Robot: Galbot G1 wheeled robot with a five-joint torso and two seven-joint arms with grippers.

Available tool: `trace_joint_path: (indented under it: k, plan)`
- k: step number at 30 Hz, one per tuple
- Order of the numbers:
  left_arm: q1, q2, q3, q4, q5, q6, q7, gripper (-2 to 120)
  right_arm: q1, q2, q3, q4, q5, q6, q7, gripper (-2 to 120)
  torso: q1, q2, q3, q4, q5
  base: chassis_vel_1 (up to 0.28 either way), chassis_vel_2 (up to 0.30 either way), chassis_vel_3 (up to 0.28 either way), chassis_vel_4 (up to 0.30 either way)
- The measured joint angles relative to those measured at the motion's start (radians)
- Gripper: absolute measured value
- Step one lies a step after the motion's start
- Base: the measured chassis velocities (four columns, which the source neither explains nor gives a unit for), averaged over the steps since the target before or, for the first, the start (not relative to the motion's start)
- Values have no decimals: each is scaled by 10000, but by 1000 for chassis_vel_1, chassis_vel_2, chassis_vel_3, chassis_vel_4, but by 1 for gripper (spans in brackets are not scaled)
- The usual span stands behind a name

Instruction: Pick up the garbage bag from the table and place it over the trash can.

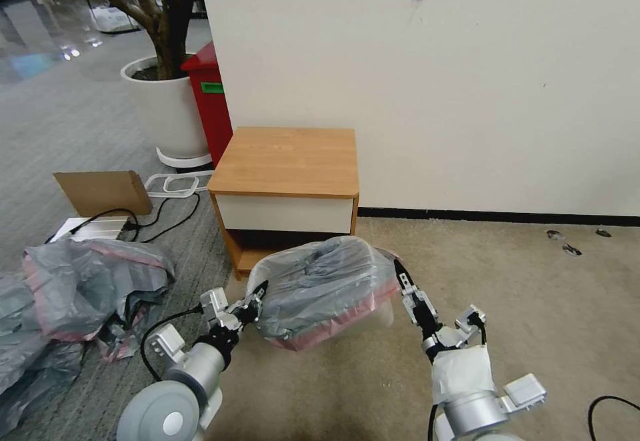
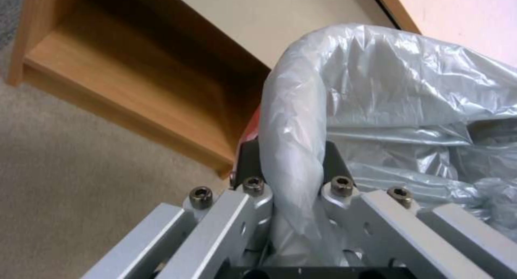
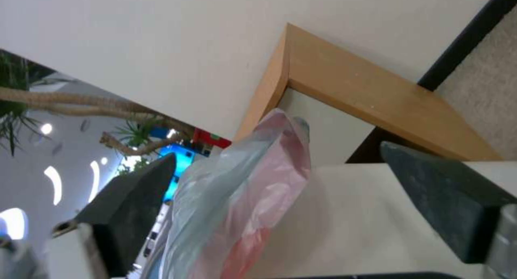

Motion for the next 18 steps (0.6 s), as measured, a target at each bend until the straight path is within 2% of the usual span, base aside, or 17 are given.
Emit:
trace_joint_path:
  k: [3,4,6,8,11,13,14,15,18]
  plan:
    - [43,-29,-7,-57,23,3,-46,7,33,58,-15,117,208,-13,65,80,0,0,0,0,0,0,0,0,0]
    - [43,-29,-7,-57,23,3,-46,7,33,58,-15,117,208,-13,65,80,0,0,0,0,0,0,0,0,0]
    - [87,-90,-9,-66,54,4,-76,7,41,111,-97,209,290,-44,104,70,0,0,0,0,1,0,0,0,0]
    - [91,-126,1,-66,77,4,-95,7,60,146,-137,226,352,-50,144,67,0,0,0,0,1,0,0,0,0]
    - [86,-224,67,-66,220,3,-117,7,118,316,-280,233,497,-64,267,51,0,0,0,0,1,0,0,0,0]
    - [86,-238,80,-66,248,4,-117,7,122,346,-315,233,514,-67,276,50,0,0,0,0,0,0,0,0,0]
    - [88,-268,100,-65,291,3,-118,7,125,409,-393,236,529,-76,289,43,0,0,0,0,0,0,0,0,0]
    - [88,-268,100,-65,291,3,-118,7,125,409,-393,236,529,-76,289,43,0,0,0,0,0,0,0,0,0]
    - [115,-309,112,-65,341,1,-119,7,152,486,-475,238,532,-83,305,28,0,0,0,-1,1,0,0,0,0]
